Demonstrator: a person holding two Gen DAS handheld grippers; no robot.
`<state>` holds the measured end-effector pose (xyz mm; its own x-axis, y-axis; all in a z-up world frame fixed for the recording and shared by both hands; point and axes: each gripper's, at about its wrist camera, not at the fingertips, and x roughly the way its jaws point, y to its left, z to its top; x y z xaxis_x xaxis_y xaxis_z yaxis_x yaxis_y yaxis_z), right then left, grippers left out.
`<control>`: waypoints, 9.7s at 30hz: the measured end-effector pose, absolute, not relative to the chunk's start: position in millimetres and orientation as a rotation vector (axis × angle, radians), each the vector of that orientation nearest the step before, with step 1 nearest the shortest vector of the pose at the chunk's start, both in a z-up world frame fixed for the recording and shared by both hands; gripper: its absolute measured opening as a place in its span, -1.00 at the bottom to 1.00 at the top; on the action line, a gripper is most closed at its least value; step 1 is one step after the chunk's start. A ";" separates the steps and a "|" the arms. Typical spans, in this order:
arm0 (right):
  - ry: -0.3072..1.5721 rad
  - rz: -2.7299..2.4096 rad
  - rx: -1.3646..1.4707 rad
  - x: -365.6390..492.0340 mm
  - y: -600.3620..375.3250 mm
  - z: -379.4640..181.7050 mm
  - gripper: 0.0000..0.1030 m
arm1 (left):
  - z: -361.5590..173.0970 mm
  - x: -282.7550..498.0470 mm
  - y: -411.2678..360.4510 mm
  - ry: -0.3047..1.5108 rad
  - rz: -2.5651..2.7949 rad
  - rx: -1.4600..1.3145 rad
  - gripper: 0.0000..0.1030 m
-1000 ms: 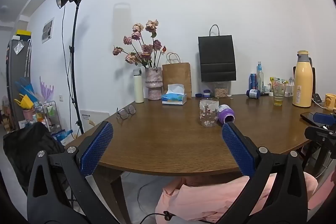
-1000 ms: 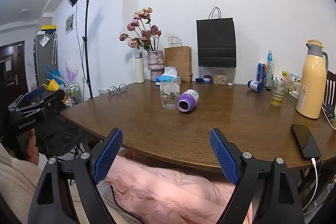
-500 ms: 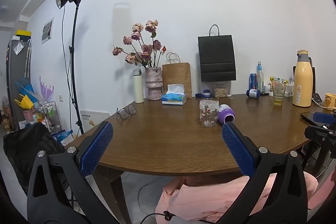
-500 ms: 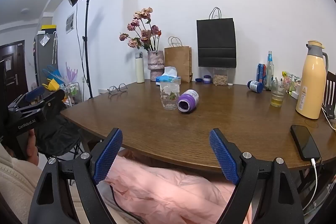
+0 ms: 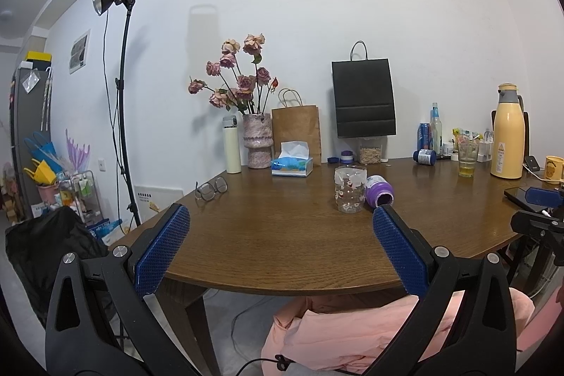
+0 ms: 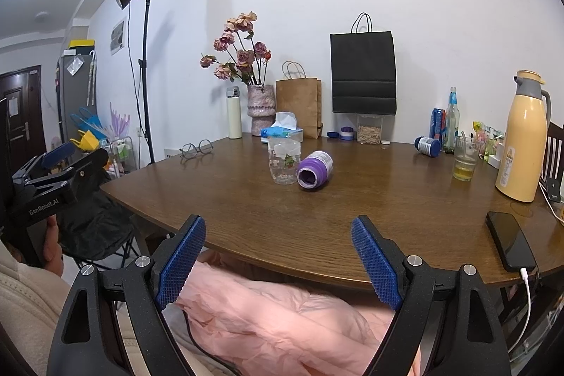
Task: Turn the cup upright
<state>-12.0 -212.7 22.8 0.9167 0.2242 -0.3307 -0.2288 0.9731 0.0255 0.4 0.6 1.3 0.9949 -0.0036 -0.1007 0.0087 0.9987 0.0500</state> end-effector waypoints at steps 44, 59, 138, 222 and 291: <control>0.336 0.230 -0.016 -11.0 -213.9 19.9 0.72 | 4.2 0.0 0.1 0.097 0.001 0.058 1.00; 0.339 0.230 -0.015 -11.5 -214.4 21.8 0.72 | -0.2 1.2 -2.6 0.105 -0.001 0.059 1.00; 0.757 0.488 -0.077 203.6 -225.1 -24.7 0.32 | -40.3 275.9 -113.4 0.818 -0.218 0.047 0.20; 0.739 0.410 -0.101 422.0 -258.8 23.1 0.33 | -15.9 402.9 -174.4 0.635 -0.655 0.115 0.83; 0.345 0.183 0.008 -11.9 -237.8 22.4 0.57 | -21.4 7.2 -35.4 0.093 -0.026 0.083 1.00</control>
<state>-11.9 -237.8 22.4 0.9247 0.1799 -0.3355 -0.1770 0.9834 0.0393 7.2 -35.4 -21.4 0.9953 -0.0218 -0.0940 0.0295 0.9962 0.0815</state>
